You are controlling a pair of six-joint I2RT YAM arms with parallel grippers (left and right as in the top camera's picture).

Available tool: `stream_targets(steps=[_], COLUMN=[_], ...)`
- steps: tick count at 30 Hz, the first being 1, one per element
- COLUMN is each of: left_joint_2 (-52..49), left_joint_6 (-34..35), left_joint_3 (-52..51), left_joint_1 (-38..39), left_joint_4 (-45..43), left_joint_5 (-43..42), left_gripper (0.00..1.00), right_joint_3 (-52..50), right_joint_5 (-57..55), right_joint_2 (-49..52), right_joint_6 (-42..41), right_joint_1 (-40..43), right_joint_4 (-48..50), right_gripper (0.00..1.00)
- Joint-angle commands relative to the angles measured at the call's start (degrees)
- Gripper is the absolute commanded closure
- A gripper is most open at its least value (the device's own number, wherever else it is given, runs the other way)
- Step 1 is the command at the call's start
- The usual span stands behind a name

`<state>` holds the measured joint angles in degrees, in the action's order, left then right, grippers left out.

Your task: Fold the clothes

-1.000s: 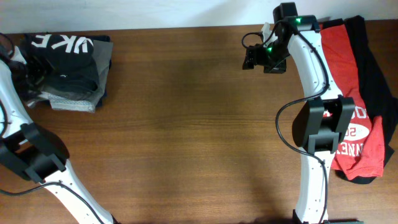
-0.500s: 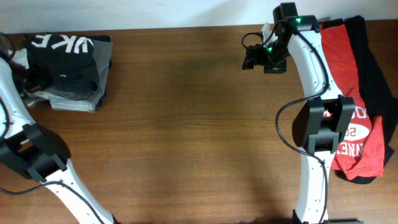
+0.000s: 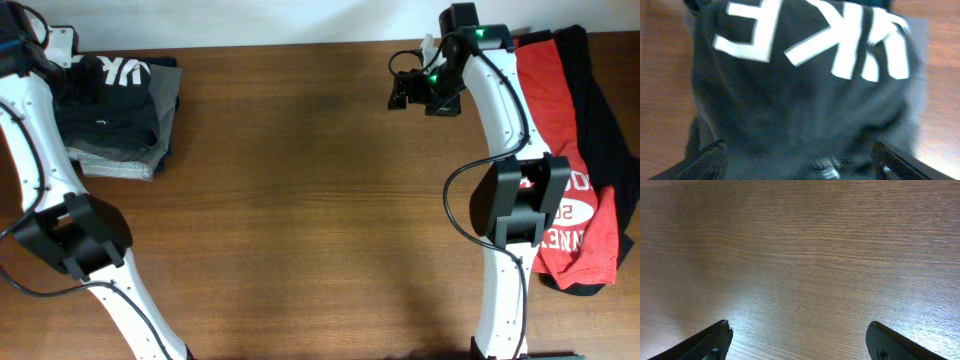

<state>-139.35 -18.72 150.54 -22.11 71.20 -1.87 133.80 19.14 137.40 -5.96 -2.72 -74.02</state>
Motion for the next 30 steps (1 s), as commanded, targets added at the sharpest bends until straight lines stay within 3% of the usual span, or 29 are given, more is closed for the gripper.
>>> stream_targets(steps=[1, 9, 15, 23, 30], left_joint_2=[-5.20, -12.52, -14.86, -12.41, -4.83], left_joint_6=[-1.73, -1.73, -1.46, 1.20, 1.33], left_joint_3=[0.57, 0.57, 0.57, 5.29, 13.40], left_joint_1=[-0.57, -0.83, -1.79, -1.79, -1.60], left_joint_4=[-2.23, -5.53, -7.45, -6.05, 0.52], left_joint_5=[5.33, 12.61, 12.66, 12.63, 10.71], left_gripper=[0.08, 0.07, 0.01, 0.01, 0.01], right_joint_3=[-0.52, -0.52, -0.52, -0.52, 4.11], right_joint_5=[-0.13, -0.13, -0.13, -0.11, -0.31], right_joint_2=[-1.92, -1.92, -1.92, -1.92, -2.05], right_joint_6=[0.17, 0.17, 0.17, 0.17, 0.20], right_joint_1=[-0.31, -0.31, -0.31, -0.31, 0.31], right_joint_4=[0.28, 0.72, 0.74, 0.74, 1.01], right_gripper=[0.09, 0.07, 0.06, 0.01, 0.01])
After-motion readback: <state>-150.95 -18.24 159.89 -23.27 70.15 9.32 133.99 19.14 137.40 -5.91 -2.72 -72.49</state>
